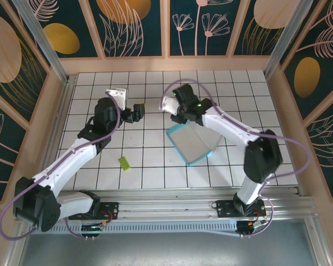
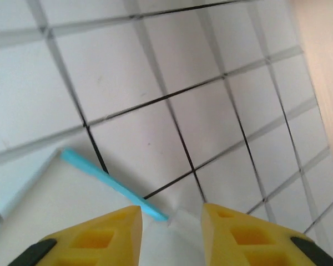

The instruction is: Fold the paper box

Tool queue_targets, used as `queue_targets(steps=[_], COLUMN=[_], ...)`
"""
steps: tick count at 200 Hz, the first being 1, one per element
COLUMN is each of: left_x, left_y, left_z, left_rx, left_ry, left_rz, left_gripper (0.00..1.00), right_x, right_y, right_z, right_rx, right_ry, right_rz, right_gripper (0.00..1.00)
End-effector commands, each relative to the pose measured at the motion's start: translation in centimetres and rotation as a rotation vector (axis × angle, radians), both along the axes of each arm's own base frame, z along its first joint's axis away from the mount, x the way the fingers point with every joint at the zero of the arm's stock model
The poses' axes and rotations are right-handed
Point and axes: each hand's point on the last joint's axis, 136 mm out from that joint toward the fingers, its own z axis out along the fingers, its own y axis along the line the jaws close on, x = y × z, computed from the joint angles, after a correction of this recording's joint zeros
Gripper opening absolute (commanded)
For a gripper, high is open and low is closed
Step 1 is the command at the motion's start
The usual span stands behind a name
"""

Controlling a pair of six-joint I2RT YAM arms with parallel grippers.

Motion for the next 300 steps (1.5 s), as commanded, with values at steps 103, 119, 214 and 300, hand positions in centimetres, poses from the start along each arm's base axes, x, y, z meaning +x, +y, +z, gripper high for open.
queue_targets(steps=[103, 119, 214, 300], left_x=[1.1, 1.3, 2.5, 3.2], left_y=[-14.5, -15.0, -15.7, -15.8], left_z=[-15.6, -16.6, -18.9, -20.6], left_rx=[0.205, 0.218, 0.255, 0.218], left_ry=[0.479, 0.479, 0.486, 0.514], left_rz=[-0.647, -0.658, -0.679, -0.621], left_gripper=[0.79, 0.79, 0.71, 0.39], right_x=[-19.9, -20.3, -15.0, -12.5], right_y=[-8.2, -8.8, -12.0, -12.3], right_z=[-5.5, -7.6, -13.7, -16.1], right_rx=[1.096, 1.086, 1.078, 0.952], right_ry=[0.839, 0.849, 0.642, 0.529], right_rz=[-1.302, -1.359, -1.507, -1.459], right_gripper=[0.42, 0.43, 0.45, 0.27])
